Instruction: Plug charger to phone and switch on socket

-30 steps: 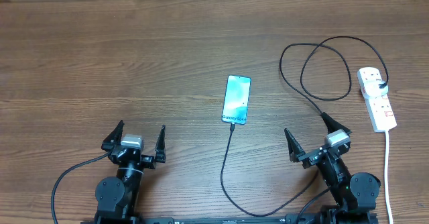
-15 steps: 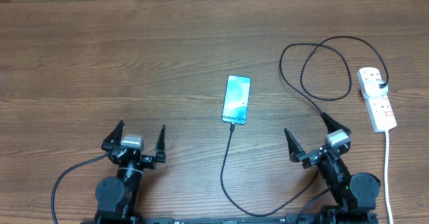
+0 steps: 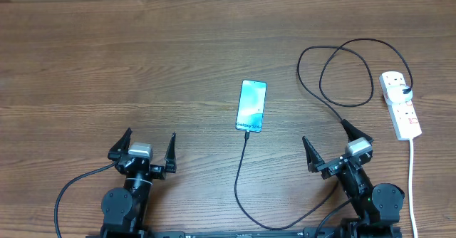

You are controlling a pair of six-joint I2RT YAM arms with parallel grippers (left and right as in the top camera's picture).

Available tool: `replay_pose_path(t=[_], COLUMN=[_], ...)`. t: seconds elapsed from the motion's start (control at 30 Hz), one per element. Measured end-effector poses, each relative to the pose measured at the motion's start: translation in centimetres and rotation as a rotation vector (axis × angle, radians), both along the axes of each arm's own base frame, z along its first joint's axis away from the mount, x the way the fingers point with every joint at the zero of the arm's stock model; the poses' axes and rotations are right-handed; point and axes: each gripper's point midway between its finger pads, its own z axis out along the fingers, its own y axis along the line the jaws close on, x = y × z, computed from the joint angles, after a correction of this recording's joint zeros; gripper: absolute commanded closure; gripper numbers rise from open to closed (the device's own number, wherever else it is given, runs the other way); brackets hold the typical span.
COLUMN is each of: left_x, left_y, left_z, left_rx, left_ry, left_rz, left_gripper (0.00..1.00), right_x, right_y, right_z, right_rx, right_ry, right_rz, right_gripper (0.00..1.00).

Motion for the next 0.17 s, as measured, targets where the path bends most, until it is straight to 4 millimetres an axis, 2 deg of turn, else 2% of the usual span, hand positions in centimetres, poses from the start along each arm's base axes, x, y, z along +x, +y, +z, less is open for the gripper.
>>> replay_pose_path(t=[0.17], left_x=[0.0], left_y=[0.0], left_z=[0.0], left_rx=[0.0], left_ry=[0.0], left_rz=[0.0], left_gripper=[0.0], right_x=[0.0], right_y=[0.0], right_z=[0.0], right_rx=[0.0], right_ry=[0.0], right_rz=[0.0], right_gripper=[0.0])
